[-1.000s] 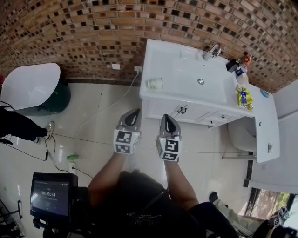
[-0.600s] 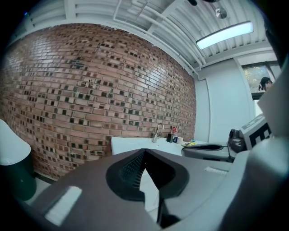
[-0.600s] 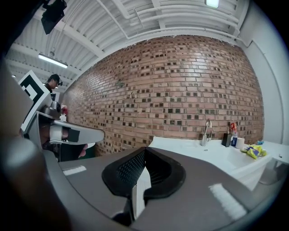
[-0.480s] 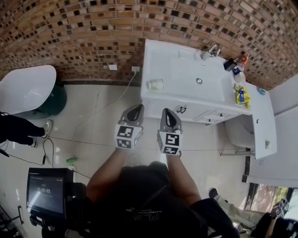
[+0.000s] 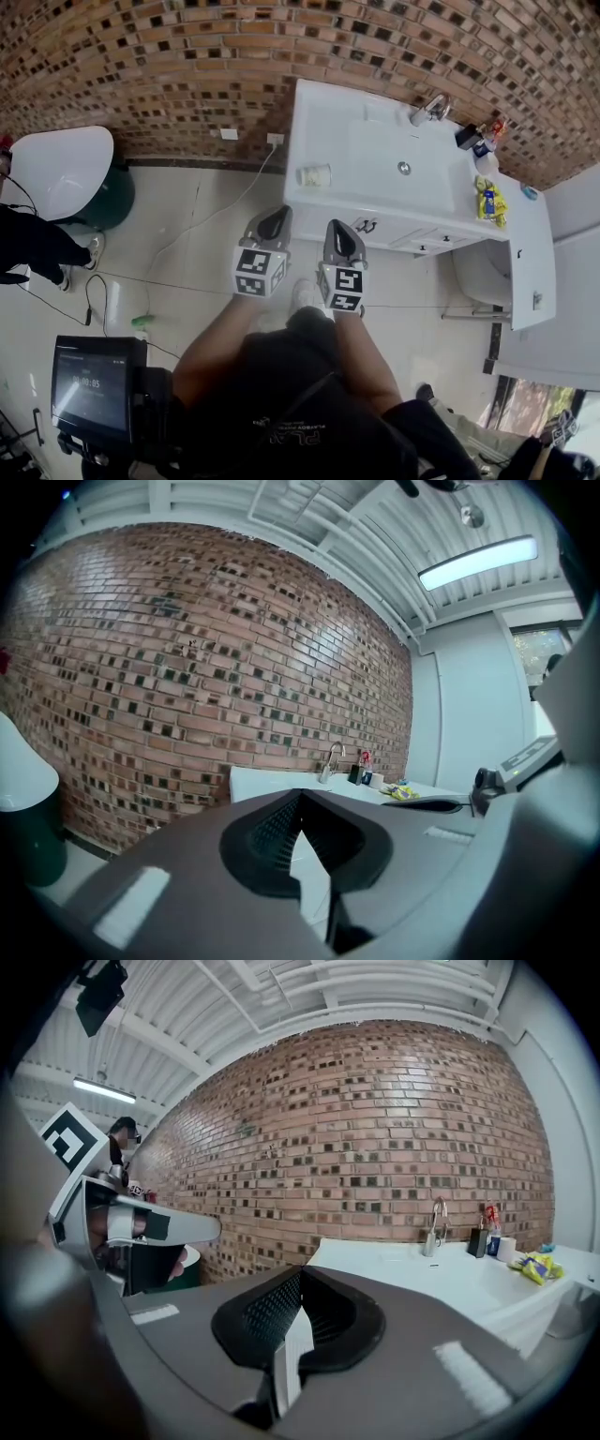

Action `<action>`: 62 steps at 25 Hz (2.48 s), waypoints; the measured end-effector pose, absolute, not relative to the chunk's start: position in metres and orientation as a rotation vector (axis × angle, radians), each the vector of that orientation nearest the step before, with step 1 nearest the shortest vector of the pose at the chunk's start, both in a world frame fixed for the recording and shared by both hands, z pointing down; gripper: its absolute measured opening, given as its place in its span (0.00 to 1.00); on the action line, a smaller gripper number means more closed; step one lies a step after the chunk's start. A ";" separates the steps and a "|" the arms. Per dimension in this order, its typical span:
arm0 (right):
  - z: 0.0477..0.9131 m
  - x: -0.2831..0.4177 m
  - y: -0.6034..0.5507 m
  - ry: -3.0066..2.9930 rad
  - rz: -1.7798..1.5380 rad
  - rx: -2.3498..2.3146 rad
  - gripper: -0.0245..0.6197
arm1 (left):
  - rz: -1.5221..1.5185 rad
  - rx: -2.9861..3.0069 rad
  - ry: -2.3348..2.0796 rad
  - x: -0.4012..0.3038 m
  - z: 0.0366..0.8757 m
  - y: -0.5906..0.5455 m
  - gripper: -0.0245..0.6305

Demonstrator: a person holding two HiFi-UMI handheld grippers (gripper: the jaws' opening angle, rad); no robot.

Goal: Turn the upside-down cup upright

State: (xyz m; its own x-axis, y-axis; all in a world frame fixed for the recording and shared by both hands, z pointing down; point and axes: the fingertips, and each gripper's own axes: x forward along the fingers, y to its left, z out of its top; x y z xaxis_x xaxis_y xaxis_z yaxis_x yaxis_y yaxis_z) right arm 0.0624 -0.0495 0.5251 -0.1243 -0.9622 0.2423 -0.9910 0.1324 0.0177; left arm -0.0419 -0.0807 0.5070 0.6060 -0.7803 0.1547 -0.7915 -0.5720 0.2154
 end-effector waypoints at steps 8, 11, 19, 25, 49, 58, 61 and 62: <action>0.530 0.076 -0.088 -2.222 0.256 1.899 0.06 | 0.084 2.549 -1.328 -0.035 0.511 -0.115 0.03; 0.534 0.081 -0.103 -2.223 0.266 1.871 0.06 | 0.098 2.533 -1.342 -0.031 0.514 -0.130 0.03; 0.552 0.087 -0.139 -2.273 0.314 1.735 0.06 | 0.088 2.481 -1.391 -0.011 0.513 -0.171 0.03; 0.574 0.098 -0.167 -2.277 0.402 1.670 0.06 | 0.131 2.456 -1.451 -0.004 0.521 -0.195 0.03; 0.629 0.105 -0.223 -2.122 0.597 1.597 0.13 | 0.323 2.492 -1.503 -0.014 0.543 -0.263 0.03; 0.650 0.107 -0.224 -2.093 0.668 1.553 0.14 | 0.328 2.487 -1.456 -0.016 0.556 -0.263 0.03; 0.655 0.107 -0.223 -2.091 0.698 1.543 0.12 | 0.331 2.479 -1.455 -0.018 0.560 -0.263 0.03; 0.656 0.107 -0.222 -2.092 0.709 1.542 0.11 | 0.337 2.477 -1.456 -0.019 0.562 -0.263 0.03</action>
State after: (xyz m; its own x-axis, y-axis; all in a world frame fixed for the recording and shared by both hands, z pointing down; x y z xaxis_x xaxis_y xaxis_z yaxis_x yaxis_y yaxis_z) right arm 0.1074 -0.2221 0.6556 -0.2784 -0.7310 0.6230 -0.9592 0.2453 -0.1407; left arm -0.0187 -0.2627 0.5620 0.4743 -0.8199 0.3205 -0.8774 -0.4702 0.0955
